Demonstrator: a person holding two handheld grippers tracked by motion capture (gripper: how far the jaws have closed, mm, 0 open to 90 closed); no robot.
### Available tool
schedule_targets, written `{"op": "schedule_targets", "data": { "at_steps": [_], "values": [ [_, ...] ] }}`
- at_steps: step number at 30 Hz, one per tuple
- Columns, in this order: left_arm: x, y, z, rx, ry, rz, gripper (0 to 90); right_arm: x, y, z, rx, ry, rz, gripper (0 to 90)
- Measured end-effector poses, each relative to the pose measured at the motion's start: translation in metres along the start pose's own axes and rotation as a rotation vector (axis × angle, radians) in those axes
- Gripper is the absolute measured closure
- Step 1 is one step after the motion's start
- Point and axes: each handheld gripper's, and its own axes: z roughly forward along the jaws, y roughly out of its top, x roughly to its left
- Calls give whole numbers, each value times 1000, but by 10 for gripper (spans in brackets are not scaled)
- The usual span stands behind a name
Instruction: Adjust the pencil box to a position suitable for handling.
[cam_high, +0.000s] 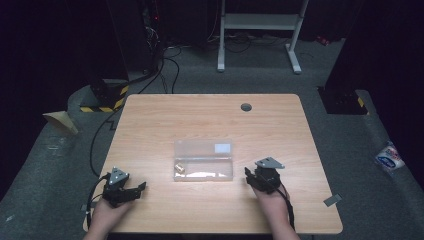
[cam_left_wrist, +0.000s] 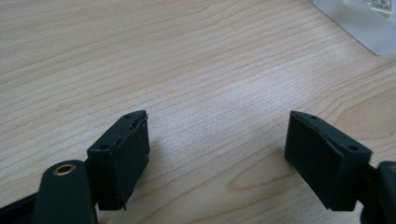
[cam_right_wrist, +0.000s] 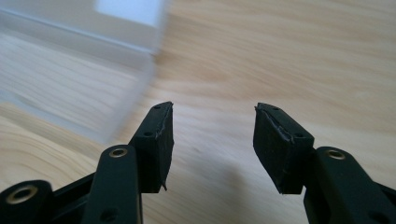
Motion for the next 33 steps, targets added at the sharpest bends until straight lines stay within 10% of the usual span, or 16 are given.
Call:
{"op": "schedule_targets", "data": {
  "at_steps": [10, 33],
  "values": [
    [0, 0, 0, -1, 0, -3, 224, -42, -33, -10, 47, -83, 68, 366],
    [-3, -1, -1, -3, 8, -14, 238, -37, -32, -8, 48, -87, 80, 307]
  ]
}}
